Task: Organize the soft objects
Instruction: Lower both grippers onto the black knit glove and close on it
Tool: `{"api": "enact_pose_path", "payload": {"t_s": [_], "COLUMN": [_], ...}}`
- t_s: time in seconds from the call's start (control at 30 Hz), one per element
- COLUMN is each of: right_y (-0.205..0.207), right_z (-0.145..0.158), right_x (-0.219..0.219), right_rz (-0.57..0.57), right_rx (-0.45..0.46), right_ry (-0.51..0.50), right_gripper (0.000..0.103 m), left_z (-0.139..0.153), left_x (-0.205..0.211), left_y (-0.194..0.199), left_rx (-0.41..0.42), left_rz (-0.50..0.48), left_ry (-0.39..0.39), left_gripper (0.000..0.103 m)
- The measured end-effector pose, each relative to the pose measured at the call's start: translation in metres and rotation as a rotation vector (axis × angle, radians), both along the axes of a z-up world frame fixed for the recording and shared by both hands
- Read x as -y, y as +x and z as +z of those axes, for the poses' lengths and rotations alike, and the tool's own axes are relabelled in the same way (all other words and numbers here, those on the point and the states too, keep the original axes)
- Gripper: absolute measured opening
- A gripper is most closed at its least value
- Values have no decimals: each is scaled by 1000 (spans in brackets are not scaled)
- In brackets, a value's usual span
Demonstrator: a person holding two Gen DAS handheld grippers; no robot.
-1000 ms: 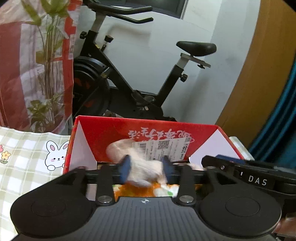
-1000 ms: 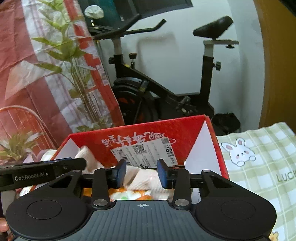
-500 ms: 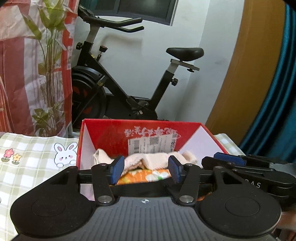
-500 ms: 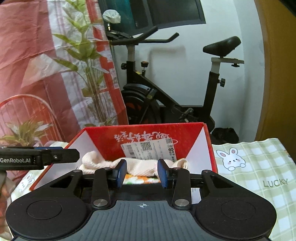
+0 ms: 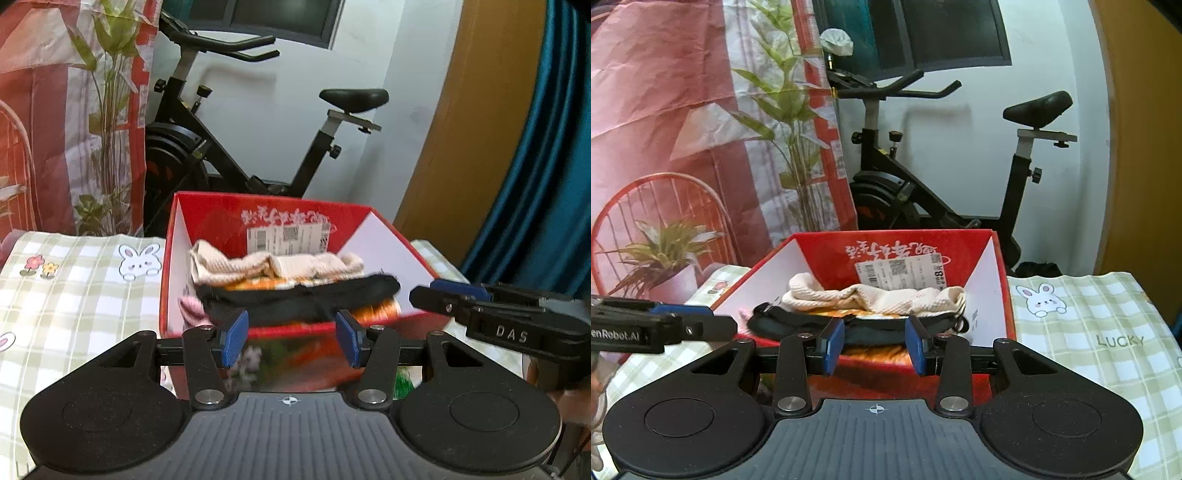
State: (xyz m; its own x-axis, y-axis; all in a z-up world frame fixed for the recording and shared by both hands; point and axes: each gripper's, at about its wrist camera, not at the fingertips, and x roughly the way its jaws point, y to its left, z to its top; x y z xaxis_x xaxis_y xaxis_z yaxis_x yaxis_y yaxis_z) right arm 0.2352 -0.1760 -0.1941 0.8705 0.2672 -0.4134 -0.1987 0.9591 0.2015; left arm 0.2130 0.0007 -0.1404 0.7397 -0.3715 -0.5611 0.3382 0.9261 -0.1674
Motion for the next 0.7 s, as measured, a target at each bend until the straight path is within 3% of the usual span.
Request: {"api": "enact_pose_path", "payload": {"t_s": [0.27, 0.47, 0.7], "right_y": [-28, -33, -30], "right_z": [-13, -35, -72], "right_x": [-7, -15, -24], "right_rz": [40, 60, 67], "right_rx": [32, -10, -103], "right_ry": [15, -6, -25], "right_gripper": [35, 36, 49], "left_z": [-15, -40, -71], "left_x": [-3, -5, -15], "left_y": [-22, -23, -13], "left_rx": [-25, -81, -172], "left_rz": [-33, -43, -14], "left_ry": [34, 46, 31], "left_gripper": [55, 55, 55]}}
